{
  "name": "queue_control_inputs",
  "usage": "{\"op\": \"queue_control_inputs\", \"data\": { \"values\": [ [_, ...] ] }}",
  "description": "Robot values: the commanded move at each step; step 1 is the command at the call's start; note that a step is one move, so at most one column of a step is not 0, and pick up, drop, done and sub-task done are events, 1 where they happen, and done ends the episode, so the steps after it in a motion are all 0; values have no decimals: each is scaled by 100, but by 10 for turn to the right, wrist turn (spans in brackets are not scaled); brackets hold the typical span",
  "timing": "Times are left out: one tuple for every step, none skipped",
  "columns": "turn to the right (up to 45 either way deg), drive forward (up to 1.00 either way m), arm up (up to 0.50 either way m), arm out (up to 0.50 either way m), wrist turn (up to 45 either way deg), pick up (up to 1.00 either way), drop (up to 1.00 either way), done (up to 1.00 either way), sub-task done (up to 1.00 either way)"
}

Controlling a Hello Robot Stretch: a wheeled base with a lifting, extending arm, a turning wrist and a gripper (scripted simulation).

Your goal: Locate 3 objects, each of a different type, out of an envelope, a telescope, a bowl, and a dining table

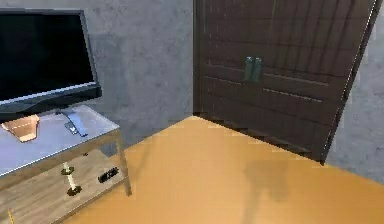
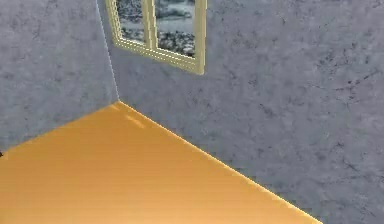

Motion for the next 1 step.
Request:
{"op": "queue_control_inputs", "data": {
  "values": [
    [300, 0, 0, 0, 0, 0, 0, 0, 0]
  ]
}}
